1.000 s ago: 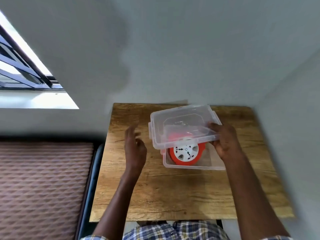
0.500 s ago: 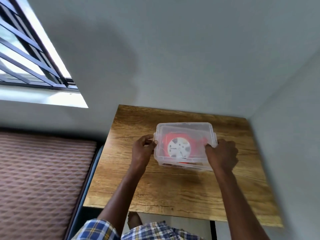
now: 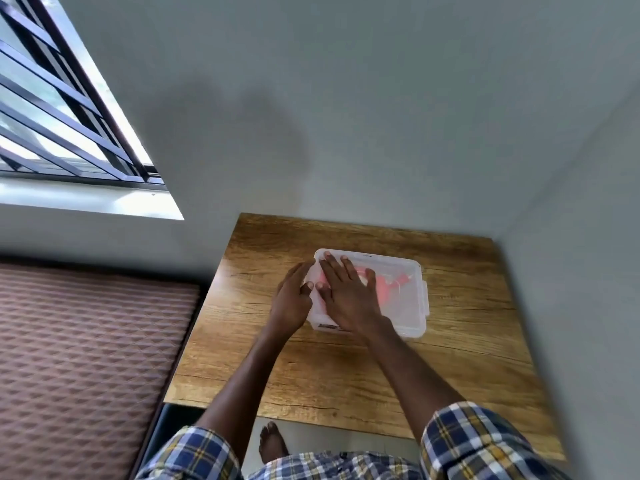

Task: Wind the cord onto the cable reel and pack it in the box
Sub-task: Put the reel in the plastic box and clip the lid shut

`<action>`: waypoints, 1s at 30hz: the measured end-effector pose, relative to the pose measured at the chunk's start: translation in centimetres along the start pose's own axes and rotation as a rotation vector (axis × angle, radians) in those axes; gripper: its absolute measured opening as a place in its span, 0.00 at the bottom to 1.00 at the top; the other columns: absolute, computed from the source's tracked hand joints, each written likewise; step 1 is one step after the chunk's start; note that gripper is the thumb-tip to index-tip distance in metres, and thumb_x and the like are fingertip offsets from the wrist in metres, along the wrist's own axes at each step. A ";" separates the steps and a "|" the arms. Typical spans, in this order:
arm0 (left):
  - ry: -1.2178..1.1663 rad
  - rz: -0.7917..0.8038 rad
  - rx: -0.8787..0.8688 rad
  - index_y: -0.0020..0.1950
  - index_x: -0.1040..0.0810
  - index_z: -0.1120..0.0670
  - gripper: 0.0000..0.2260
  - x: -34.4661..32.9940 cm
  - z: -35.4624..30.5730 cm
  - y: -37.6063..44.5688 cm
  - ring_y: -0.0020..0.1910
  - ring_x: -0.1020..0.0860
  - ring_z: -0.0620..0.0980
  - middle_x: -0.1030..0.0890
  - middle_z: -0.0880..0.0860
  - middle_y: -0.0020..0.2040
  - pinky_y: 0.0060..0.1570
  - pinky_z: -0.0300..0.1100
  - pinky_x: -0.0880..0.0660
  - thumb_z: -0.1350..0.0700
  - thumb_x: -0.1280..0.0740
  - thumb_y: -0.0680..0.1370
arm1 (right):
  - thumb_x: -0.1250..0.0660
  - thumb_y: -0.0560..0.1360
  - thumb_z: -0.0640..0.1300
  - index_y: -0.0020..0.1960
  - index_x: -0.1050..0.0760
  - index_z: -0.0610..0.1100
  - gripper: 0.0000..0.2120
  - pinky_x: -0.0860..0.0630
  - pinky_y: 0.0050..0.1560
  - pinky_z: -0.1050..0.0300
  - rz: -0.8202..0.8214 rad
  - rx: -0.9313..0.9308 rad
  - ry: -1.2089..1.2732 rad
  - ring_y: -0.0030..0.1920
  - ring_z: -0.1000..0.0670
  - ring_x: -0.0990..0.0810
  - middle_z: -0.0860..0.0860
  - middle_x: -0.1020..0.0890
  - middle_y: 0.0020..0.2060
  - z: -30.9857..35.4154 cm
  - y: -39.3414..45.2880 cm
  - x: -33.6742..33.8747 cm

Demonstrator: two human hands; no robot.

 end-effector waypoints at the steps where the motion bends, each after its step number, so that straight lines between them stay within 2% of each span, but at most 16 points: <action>1: 0.059 -0.006 -0.007 0.81 0.31 0.49 0.25 -0.2 0.2 0.1 0.80 0.33 0.53 0.29 0.52 0.80 0.77 0.58 0.32 0.63 0.39 0.84 | 0.58 0.85 0.60 0.83 0.57 0.55 0.28 0.54 0.77 0.35 0.003 0.005 0.009 0.83 0.50 0.56 0.58 0.55 0.83 -0.8 0.0 -0.5; 4: 0.163 -0.034 0.024 0.82 0.33 0.46 0.25 -0.5 0.4 -0.2 0.80 0.33 0.54 0.30 0.49 0.81 0.75 0.60 0.32 0.60 0.39 0.85 | 0.60 0.84 0.61 0.83 0.59 0.55 0.29 0.54 0.78 0.35 -0.005 0.026 0.031 0.82 0.51 0.56 0.58 0.54 0.83 -1.7 -0.2 -0.8; 7: 0.240 -0.042 0.035 0.83 0.36 0.42 0.27 -0.6 -0.1 -0.7 0.80 0.33 0.55 0.32 0.46 0.82 0.74 0.64 0.33 0.59 0.40 0.85 | 0.59 0.84 0.62 0.83 0.61 0.54 0.30 0.57 0.78 0.34 -0.060 -0.073 0.073 0.82 0.51 0.57 0.56 0.55 0.83 -3.4 -1.2 -0.3; 10: 0.335 -0.061 0.045 0.84 0.39 0.44 0.32 -1.0 -1.1 -1.0 0.80 0.35 0.55 0.33 0.47 0.83 0.76 0.64 0.37 0.64 0.39 0.82 | 0.60 0.84 0.62 0.83 0.61 0.55 0.29 0.59 0.78 0.35 -0.069 -0.178 0.091 0.82 0.51 0.59 0.57 0.57 0.83 -6.0 -2.4 0.0; 14: 0.427 -0.073 0.019 0.85 0.41 0.47 0.37 -1.7 -2.1 -1.6 0.78 0.32 0.59 0.33 0.50 0.82 0.73 0.69 0.36 0.66 0.35 0.78 | 0.58 0.85 0.60 0.83 0.60 0.53 0.30 0.61 0.78 0.38 -0.040 -0.135 0.127 0.82 0.51 0.60 0.56 0.57 0.83 -6.6 -2.3 0.7; 18: 0.442 -0.093 -0.027 0.84 0.39 0.50 0.37 -1.9 -2.1 -1.7 0.74 0.27 0.61 0.29 0.54 0.80 0.69 0.70 0.31 0.67 0.34 0.77 | 0.59 0.84 0.62 0.83 0.60 0.50 0.32 0.55 0.79 0.36 -0.094 -0.226 0.071 0.82 0.50 0.57 0.54 0.54 0.83 -9.5 -4.8 1.0; 20: 0.439 -0.102 -0.052 0.84 0.38 0.51 0.36 -2.0 -2.0 -1.8 0.72 0.25 0.62 0.27 0.56 0.78 0.66 0.70 0.28 0.67 0.34 0.77 | 0.57 0.84 0.61 0.83 0.58 0.50 0.31 0.53 0.79 0.35 -0.114 -0.224 0.121 0.82 0.50 0.56 0.54 0.53 0.83 -10.1 -5.2 1.1; 23: 0.459 -0.094 -0.064 0.83 0.38 0.52 0.36 -2.0 -2.3 -1.8 0.74 0.28 0.63 0.27 0.57 0.76 0.69 0.68 0.30 0.64 0.29 0.76 | 0.47 0.85 0.55 0.83 0.51 0.52 0.29 0.47 0.79 0.40 -0.299 -0.316 0.522 0.82 0.49 0.50 0.53 0.48 0.83 -11.3 -5.2 1.5; 25: 0.514 -0.124 -0.101 0.82 0.38 0.54 0.38 -2.3 -3.4 -1.7 0.76 0.32 0.62 0.29 0.58 0.76 0.72 0.66 0.33 0.60 0.24 0.75 | 0.40 0.83 0.52 0.81 0.44 0.52 0.28 0.34 0.75 0.38 -0.478 -0.556 0.854 0.79 0.44 0.38 0.50 0.39 0.80 -13.0 -6.8 1.8; 26: 0.546 -0.142 -0.157 0.81 0.38 0.55 0.38 -2.6 -4.1 -1.6 0.77 0.33 0.62 0.29 0.59 0.77 0.73 0.65 0.34 0.59 0.24 0.75 | 0.37 0.82 0.51 0.79 0.40 0.51 0.27 0.26 0.67 0.39 -0.496 -0.710 0.997 0.74 0.42 0.30 0.47 0.33 0.77 -13.7 -8.1 1.6; 27: 0.570 -0.146 -0.237 0.82 0.37 0.57 0.37 -3.2 -5.1 -1.3 0.77 0.32 0.62 0.29 0.60 0.77 0.74 0.64 0.34 0.60 0.24 0.76 | 0.34 0.80 0.50 0.75 0.35 0.48 0.25 0.19 0.57 0.43 -0.452 -0.855 1.133 0.66 0.42 0.22 0.46 0.26 0.70 -14.0 -9.3 1.5; 28: 0.579 -0.134 -0.330 0.81 0.36 0.58 0.35 -3.9 -6.2 -1.1 0.78 0.32 0.62 0.29 0.61 0.78 0.75 0.64 0.34 0.61 0.26 0.77 | 0.33 0.80 0.50 0.66 0.29 0.45 0.17 0.19 0.47 0.49 -0.369 -0.961 1.278 0.56 0.44 0.18 0.47 0.20 0.60 -14.0 -10.3 1.3; 29: 0.574 -0.096 -0.431 0.81 0.34 0.59 0.33 -4.9 -7.4 -0.7 0.78 0.32 0.62 0.28 0.60 0.78 0.75 0.64 0.34 0.62 0.26 0.78 | 0.33 0.80 0.50 0.60 0.25 0.42 0.14 0.21 0.42 0.53 -0.283 -1.036 1.407 0.49 0.45 0.17 0.46 0.16 0.52 -14.0 -11.0 1.0; 30: 0.562 -0.030 -0.516 0.80 0.31 0.58 0.31 -6.0 -8.7 -0.3 0.78 0.32 0.61 0.28 0.59 0.78 0.75 0.64 0.34 0.62 0.26 0.78 | 0.33 0.80 0.53 0.54 0.22 0.42 0.14 0.23 0.42 0.53 -0.213 -1.071 1.484 0.45 0.45 0.17 0.45 0.15 0.47 -14.0 -11.6 0.9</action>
Point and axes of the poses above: each hand's wrist, its own y-axis towards the middle knuckle, its own x-axis out of the back of the hand, z = x × y, the point moved 3 cm from there along y, towards the middle knuckle
